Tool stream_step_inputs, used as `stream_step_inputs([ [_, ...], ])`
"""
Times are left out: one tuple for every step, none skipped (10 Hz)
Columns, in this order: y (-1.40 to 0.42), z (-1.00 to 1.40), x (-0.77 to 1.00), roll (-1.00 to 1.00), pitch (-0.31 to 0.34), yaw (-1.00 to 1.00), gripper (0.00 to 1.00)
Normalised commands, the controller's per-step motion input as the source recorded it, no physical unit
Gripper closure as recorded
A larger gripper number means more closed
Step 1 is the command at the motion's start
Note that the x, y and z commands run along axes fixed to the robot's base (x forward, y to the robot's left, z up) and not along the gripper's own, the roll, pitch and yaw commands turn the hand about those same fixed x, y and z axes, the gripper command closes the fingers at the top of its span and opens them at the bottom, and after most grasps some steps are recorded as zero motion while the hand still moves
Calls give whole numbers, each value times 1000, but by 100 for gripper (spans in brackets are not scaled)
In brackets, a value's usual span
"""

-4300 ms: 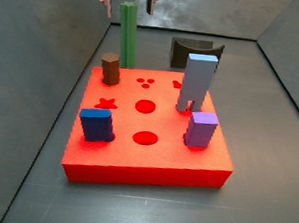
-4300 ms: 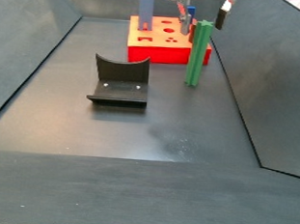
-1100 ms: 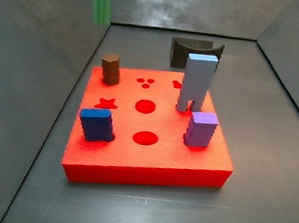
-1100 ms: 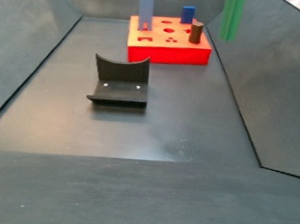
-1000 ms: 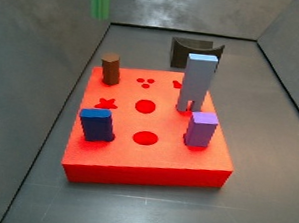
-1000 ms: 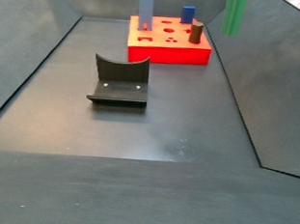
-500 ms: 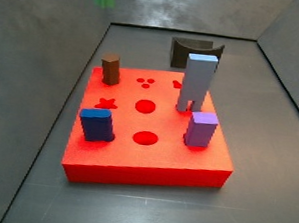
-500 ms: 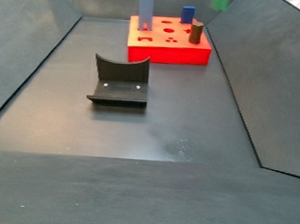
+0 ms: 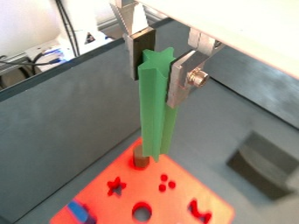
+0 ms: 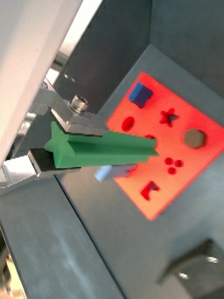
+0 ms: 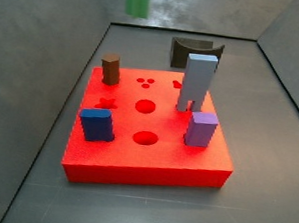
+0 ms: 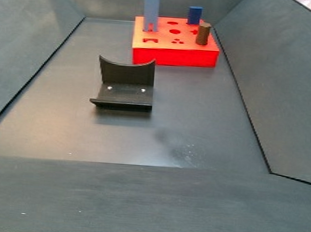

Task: Pick up the star object. Move up. Move to above the board. Insert the star object.
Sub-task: Move to above the board, then insert the star object.

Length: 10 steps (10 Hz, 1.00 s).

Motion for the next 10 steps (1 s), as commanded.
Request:
stream_step_inputs([
  [-313, 98, 288, 1, 141, -224, 100],
  [-180, 69, 175, -5, 113, -131, 100],
  [0, 0, 0, 14, 0, 0, 100],
  [-23, 0, -37, 0, -3, 0, 100],
  [-209, -306, -271, 0, -53, -694, 100],
  [0, -620, -9, -47, 0, -1000, 100],
  [0, -669, -51, -64, -46, -969, 100],
  [-6, -660, -51, -59, -64, -974, 100],
  [-20, -623, -46, -60, -94, -974, 100],
  [0, -103, 6, -80, -91, -11, 100],
])
